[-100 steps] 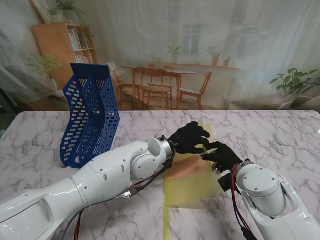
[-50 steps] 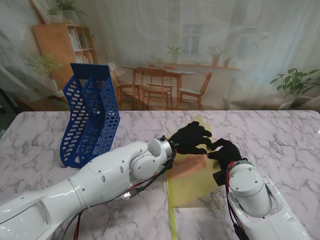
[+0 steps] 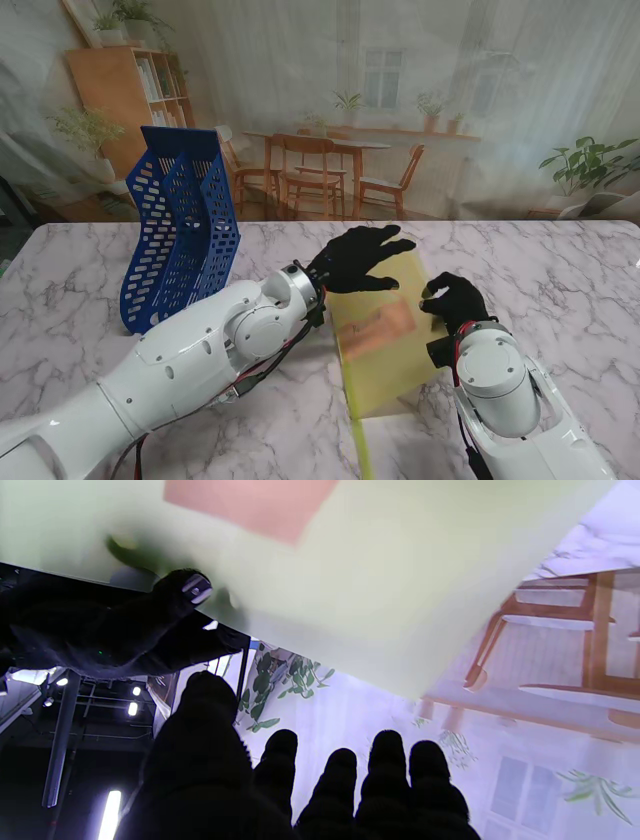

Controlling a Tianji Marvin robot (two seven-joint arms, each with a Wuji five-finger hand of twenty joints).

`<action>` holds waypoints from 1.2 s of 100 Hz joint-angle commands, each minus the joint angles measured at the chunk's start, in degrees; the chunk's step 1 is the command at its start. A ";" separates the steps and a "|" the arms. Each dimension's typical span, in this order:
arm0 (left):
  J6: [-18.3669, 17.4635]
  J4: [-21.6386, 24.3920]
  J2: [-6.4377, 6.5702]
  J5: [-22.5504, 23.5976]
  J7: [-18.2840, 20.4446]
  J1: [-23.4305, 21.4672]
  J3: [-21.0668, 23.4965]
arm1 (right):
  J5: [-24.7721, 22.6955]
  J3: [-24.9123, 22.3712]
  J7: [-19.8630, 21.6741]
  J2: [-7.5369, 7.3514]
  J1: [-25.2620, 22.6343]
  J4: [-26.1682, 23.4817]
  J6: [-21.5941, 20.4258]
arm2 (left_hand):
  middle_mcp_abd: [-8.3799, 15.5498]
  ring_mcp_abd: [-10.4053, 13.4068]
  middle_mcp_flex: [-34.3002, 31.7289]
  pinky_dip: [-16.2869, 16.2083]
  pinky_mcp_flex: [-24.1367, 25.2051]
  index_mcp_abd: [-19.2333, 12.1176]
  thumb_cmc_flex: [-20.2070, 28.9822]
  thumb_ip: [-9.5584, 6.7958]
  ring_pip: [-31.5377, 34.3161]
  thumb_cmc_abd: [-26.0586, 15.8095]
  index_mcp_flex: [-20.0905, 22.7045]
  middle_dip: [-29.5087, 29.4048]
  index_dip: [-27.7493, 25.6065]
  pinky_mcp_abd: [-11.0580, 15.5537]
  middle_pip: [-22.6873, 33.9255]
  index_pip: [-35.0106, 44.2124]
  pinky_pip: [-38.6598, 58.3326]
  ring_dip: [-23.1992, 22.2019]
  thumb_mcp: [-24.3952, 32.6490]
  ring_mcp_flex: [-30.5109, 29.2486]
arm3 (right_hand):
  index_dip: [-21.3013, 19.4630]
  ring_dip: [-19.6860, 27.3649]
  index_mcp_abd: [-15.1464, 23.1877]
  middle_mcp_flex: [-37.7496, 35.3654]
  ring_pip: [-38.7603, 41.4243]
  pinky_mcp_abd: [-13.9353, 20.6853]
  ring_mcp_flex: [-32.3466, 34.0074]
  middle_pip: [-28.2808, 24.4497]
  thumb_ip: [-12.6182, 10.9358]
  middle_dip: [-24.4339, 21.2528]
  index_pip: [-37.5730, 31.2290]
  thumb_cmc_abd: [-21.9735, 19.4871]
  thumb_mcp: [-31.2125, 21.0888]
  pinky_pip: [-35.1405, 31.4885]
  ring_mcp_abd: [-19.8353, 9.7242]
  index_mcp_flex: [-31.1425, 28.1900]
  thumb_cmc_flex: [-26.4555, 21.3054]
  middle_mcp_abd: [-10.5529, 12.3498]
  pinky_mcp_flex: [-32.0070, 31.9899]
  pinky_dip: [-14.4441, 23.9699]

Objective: Open the sliding file folder, put the receipt in and insert it into the document holder

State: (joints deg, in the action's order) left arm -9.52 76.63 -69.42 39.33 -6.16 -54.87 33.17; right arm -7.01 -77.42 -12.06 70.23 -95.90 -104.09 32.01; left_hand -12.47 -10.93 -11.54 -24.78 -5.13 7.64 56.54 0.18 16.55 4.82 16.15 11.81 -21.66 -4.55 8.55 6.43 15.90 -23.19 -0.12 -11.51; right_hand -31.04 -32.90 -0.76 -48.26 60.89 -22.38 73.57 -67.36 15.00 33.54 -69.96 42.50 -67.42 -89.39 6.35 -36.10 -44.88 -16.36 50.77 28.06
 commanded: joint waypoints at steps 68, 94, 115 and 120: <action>10.18 2.96 5.60 2.55 6.70 -12.98 11.48 | 6.44 -6.97 -0.01 -0.08 -4.41 -7.78 -11.16 | -3.42 -9.87 -22.21 -15.09 -25.36 6.55 -4.79 0.62 37.10 -5.52 17.90 27.81 -9.96 -3.83 25.30 18.41 73.01 -30.29 -1.55 -30.73 | -3.17 -0.86 3.48 2.38 6.69 2.49 1.86 -4.42 0.33 2.19 -4.42 -1.06 -5.34 -3.18 -5.41 -1.76 -4.39 -0.30 1.57 -0.87; 18.15 1.71 4.22 -14.17 14.37 -11.86 8.42 | 9.32 -8.58 1.00 -0.32 -5.70 -11.14 -13.40 | -9.90 -16.23 -19.70 -9.58 -19.03 16.76 -11.96 1.20 20.06 -3.28 10.55 7.94 -0.67 -12.71 6.27 3.79 58.03 -18.23 -1.93 -24.82 | -3.35 -0.86 3.60 2.34 7.15 2.75 2.00 -4.27 0.33 2.44 -4.46 -1.12 -5.36 -3.22 -5.68 -1.89 -4.42 -0.56 1.69 -0.94; 19.36 -0.27 3.36 -27.06 20.34 -10.18 7.34 | 9.64 -9.08 2.35 -0.78 -6.85 -13.45 -15.27 | -11.37 -13.74 -4.77 -5.06 -8.96 18.76 -25.37 2.02 7.83 3.33 -3.75 -0.97 1.87 -8.43 -4.92 -5.00 43.84 -7.97 -2.00 -12.67 | -3.45 -0.80 3.59 2.31 7.37 2.90 2.01 -4.17 0.33 2.57 -4.40 -1.27 -5.29 -3.24 -5.82 -1.86 -4.43 -0.55 1.77 -1.00; 18.55 -0.96 3.21 -30.86 21.94 -9.92 7.29 | 9.91 -9.15 2.99 -0.93 -7.30 -14.06 -15.43 | -11.02 -12.68 -1.56 -3.14 -7.29 17.02 -25.74 2.01 5.19 5.51 -6.73 -3.25 3.24 -7.12 -8.47 -6.70 39.85 -5.58 -1.91 -10.16 | -3.46 -0.78 3.49 2.31 7.37 2.92 1.98 -4.15 0.33 2.58 -4.40 -1.31 -5.28 -3.23 -5.82 -1.85 -4.45 -0.55 1.73 -1.01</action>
State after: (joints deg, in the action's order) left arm 10.40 77.20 -65.92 11.21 14.43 -65.35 41.23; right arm 3.06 -86.69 -9.76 69.48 -102.41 -116.98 16.90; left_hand -23.60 -21.49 -17.04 -29.89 -13.87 25.39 33.90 0.72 27.87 7.34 13.56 11.14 -20.03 -15.16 3.71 2.23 59.25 -33.42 -0.45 -23.42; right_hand -33.16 -33.77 -0.76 -46.89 67.01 -22.01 73.61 -68.19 15.05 35.13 -70.66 42.69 -67.43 -89.99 4.93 -36.37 -44.88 -17.07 51.03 27.49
